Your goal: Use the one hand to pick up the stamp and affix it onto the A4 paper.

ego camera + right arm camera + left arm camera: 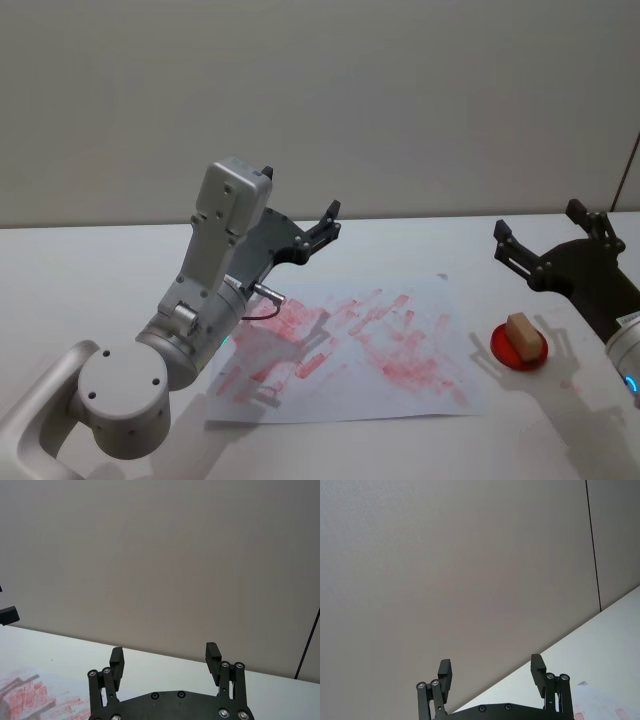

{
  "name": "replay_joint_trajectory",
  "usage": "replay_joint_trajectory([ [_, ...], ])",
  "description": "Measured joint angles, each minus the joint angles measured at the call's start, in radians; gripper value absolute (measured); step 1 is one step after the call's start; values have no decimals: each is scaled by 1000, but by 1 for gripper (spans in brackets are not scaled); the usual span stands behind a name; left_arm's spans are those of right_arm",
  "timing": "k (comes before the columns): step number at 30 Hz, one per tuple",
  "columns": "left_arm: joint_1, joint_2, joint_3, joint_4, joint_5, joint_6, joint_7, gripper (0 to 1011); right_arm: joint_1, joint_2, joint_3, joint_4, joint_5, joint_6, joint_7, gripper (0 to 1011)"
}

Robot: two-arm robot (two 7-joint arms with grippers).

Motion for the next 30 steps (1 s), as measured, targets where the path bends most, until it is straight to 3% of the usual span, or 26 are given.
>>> replay_joint_trajectory([
  [30,0,0,0,0,0,0,0,1001,0,0,0,0,0,0,0,1001],
])
